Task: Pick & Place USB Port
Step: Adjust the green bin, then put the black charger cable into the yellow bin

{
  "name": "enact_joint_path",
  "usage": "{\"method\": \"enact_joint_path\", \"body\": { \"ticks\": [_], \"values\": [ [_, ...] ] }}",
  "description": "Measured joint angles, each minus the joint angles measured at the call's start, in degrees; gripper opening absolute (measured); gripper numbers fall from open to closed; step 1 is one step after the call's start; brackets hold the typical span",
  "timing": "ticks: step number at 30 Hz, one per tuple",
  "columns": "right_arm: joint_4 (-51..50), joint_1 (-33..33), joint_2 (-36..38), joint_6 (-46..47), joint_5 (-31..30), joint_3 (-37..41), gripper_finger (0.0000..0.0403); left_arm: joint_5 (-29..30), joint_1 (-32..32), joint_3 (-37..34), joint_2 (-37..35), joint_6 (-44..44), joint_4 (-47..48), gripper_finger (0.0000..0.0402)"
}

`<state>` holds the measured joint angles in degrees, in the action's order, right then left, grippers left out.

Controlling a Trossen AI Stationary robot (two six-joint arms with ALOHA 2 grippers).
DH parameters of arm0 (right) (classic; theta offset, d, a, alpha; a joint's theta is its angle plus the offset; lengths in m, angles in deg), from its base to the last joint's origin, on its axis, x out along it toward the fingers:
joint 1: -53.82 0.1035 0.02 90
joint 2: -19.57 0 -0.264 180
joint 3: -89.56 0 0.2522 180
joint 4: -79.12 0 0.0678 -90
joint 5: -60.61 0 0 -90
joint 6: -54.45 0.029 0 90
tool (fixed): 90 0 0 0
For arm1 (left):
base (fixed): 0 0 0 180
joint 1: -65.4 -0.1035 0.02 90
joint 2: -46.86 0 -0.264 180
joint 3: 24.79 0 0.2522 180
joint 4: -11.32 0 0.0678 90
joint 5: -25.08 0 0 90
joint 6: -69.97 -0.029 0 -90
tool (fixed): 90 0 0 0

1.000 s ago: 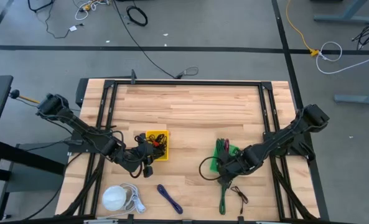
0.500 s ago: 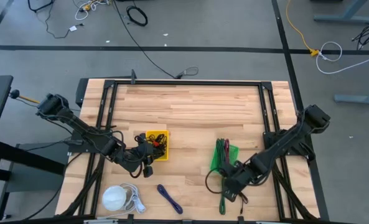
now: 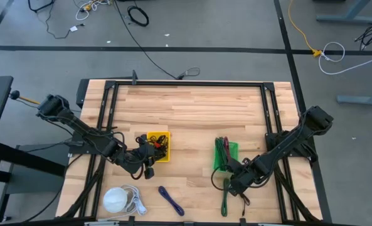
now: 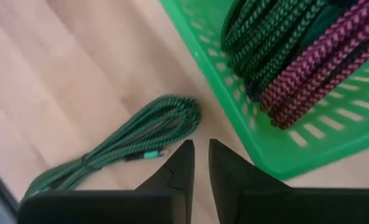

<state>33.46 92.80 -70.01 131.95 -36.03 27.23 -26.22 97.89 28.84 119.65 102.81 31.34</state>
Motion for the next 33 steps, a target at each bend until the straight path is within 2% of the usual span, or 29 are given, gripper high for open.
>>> {"method": "enact_joint_path", "body": {
  "ticks": [10, 19, 30, 33],
  "values": [
    [-0.74, -1.83, 0.0, -1.75, -4.12, 0.48, 0.0049, 0.0, -0.01, 0.0, 0.0, 0.02, 0.01, 0.008],
    [6.25, 0.12, 0.0, -2.6, 4.09, 0.48, 0.0049, 0.0, 0.0, 0.0, 0.0, 0.03, 0.0, 0.008],
    [6.52, 6.15, 0.0, 6.32, 12.57, 0.48, 0.0049, 0.0, -0.01, 0.0, 0.0, 0.13, 0.0, 0.008],
    [5.23, 7.27, 0.0, 8.29, 13.17, 0.48, 0.0049, 0.0, 0.0, 0.0, 0.0, 0.58, 0.0, 0.008]
  ]
}}
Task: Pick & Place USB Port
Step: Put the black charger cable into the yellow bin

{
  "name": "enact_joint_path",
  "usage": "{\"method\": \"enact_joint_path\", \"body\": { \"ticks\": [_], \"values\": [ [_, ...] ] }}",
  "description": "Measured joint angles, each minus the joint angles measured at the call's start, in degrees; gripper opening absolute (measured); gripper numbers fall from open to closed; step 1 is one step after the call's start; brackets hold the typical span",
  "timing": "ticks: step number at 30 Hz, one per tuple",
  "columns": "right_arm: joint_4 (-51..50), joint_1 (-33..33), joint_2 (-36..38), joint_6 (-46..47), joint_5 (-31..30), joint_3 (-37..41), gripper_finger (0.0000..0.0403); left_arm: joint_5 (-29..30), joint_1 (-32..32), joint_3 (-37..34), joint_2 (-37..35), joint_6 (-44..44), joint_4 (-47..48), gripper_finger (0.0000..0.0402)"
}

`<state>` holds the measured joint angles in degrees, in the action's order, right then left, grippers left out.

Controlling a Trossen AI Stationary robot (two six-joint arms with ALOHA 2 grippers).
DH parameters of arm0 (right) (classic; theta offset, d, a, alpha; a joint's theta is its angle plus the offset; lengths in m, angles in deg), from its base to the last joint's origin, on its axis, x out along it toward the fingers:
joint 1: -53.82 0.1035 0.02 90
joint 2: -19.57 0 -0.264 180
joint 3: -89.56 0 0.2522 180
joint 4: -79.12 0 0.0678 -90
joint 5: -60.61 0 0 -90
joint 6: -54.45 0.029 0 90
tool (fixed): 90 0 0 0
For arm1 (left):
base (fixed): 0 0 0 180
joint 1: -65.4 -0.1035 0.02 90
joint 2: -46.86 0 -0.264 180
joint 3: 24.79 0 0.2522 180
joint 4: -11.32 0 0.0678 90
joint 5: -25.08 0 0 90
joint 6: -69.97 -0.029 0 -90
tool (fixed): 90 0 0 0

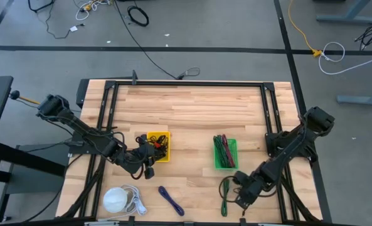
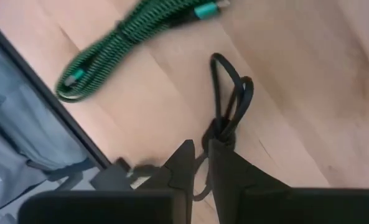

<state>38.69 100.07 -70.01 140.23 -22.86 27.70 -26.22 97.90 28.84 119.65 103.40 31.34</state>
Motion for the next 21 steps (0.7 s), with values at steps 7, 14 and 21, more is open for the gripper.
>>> {"method": "enact_joint_path", "body": {
  "ticks": [7, 14, 21],
  "values": [
    [-1.86, 2.77, 0.0, 2.91, -0.23, 0.0, 0.0049, 0.0, 0.0, 0.0, 0.0, 0.46, 0.0, 0.008],
    [-2.39, 3.99, 0.0, 5.44, 1.3, 0.02, 0.0049, 0.0, -0.01, 0.0, 0.0, 0.63, 0.0, 0.008],
    [-3.02, 3.99, 1.5, 6.09, 3.4, 0.02, 0.0049, 0.0, 0.0, 0.0, 0.0, 0.87, 0.0, 0.008]
  ]
}}
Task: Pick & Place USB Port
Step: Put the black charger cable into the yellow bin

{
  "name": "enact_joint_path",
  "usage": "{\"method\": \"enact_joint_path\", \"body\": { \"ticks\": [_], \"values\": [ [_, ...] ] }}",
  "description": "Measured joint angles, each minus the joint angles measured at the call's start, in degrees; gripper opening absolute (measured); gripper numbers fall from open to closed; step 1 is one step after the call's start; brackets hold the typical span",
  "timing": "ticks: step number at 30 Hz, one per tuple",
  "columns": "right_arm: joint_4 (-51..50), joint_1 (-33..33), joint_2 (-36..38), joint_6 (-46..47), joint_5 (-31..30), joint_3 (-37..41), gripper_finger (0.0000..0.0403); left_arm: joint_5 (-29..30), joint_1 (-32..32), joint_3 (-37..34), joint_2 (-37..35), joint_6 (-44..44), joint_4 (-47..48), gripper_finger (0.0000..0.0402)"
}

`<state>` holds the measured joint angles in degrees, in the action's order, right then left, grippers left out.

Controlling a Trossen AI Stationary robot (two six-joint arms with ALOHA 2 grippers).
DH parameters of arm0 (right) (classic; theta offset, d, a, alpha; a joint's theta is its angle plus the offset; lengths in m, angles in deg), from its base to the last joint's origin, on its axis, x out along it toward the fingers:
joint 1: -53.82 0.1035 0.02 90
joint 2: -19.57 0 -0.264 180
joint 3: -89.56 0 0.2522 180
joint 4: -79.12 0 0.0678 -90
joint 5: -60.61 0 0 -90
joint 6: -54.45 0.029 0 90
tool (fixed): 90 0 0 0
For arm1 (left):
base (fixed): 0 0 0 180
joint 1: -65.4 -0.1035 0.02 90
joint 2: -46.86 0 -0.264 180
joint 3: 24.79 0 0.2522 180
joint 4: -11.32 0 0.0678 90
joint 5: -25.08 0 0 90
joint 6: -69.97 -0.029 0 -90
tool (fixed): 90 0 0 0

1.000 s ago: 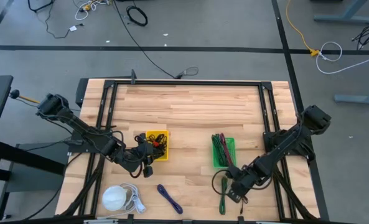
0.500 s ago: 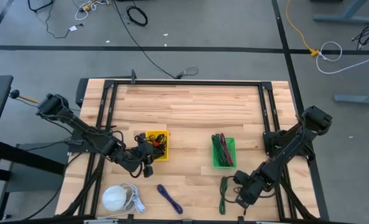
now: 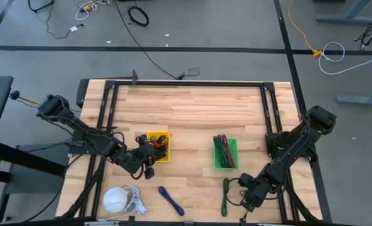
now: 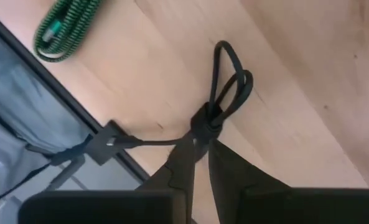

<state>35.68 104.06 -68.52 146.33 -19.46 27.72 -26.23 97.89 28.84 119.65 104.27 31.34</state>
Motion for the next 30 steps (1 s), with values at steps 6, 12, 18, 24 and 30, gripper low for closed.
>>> {"method": "enact_joint_path", "body": {
  "ticks": [6, 12, 18, 24, 30],
  "values": [
    [0.1, 0.11, 1.74, 2.26, -2.71, 0.0, 0.0049, -0.02, -0.01, 0.0, 0.0, 0.03, 0.02, 0.008],
    [-0.79, 1.05, 1.21, 2.78, -3.47, 0.0, 0.0049, -0.02, 0.02, 0.0, 0.01, 0.02, 0.02, 0.008],
    [-2.46, 1.12, 1.21, 3.84, -5.53, 0.0, 0.0053, -0.02, 0.0, 0.0, 0.02, 0.05, 0.02, 0.008],
    [-3.33, 1.53, 1.21, 3.87, -7.45, 0.0, 0.0086, -0.04, -0.01, 0.0, 0.02, 0.05, 0.02, 0.008],
    [-3.22, 2.55, 0.41, 6.12, -7.95, 0.0, 0.0131, -0.04, 0.0, 0.0, 0.02, 0.05, 0.02, 0.008]
  ]
}}
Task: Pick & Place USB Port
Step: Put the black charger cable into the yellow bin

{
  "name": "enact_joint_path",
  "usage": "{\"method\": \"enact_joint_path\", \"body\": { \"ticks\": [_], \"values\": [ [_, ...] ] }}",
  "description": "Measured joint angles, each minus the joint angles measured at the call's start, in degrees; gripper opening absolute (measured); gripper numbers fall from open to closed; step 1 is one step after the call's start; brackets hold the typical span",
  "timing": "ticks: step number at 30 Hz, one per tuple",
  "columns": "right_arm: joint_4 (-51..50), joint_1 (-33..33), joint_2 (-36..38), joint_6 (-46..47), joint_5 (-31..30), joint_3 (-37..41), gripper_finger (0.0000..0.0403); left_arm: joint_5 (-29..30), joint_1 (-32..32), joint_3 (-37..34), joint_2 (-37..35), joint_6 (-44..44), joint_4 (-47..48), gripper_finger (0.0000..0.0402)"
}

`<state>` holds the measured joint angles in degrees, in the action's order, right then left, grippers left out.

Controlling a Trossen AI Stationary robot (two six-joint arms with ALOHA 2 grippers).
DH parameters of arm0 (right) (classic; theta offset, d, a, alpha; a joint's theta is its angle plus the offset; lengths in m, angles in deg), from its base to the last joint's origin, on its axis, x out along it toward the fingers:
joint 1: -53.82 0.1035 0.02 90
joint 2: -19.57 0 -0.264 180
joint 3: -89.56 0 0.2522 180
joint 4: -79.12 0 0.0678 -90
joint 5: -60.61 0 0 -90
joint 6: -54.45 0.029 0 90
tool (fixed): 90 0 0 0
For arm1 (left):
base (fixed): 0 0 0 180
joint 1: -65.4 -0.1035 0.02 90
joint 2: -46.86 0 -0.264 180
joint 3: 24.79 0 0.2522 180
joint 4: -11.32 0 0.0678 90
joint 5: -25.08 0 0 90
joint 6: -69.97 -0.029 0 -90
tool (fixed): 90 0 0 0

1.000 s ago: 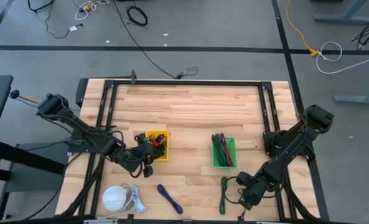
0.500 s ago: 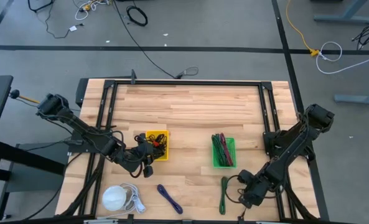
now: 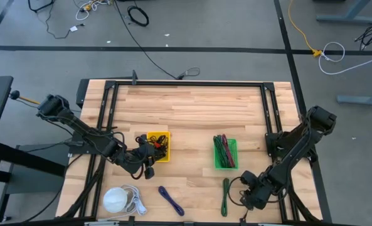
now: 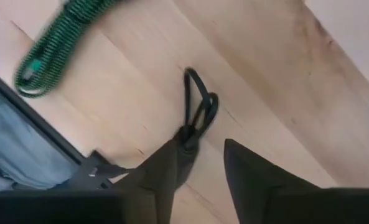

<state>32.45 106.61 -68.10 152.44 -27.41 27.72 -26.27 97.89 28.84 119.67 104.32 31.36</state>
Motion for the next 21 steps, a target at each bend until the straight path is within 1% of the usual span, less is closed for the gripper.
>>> {"method": "enact_joint_path", "body": {
  "ticks": [7, 13, 17, 19, 21],
  "values": [
    [1.57, 0.97, -2.38, 0.74, -0.03, 0.0, 0.0166, -0.02, 0.0, 0.0, 0.0, 0.0, 0.0, 0.008],
    [3.93, 0.92, -5.83, 0.47, -0.63, 0.0, 0.0181, -0.02, 0.0, 0.0, 0.0, 0.0, 0.0, 0.008],
    [5.42, 0.92, -7.46, -2.94, 0.43, -0.1, 0.0175, -0.02, 0.0, 0.0, 0.0, 0.0, -0.01, 0.008],
    [5.27, 0.9, -7.53, -2.78, 0.87, -0.11, 0.0162, 0.0, 0.01, 0.0, 0.0, 0.0, -0.01, 0.008],
    [5.1, 0.88, -7.42, -3.35, 1.05, -0.08, 0.0138, 0.0, 0.0, 0.0, 0.0, 0.02, 0.0, 0.008]
  ]
}}
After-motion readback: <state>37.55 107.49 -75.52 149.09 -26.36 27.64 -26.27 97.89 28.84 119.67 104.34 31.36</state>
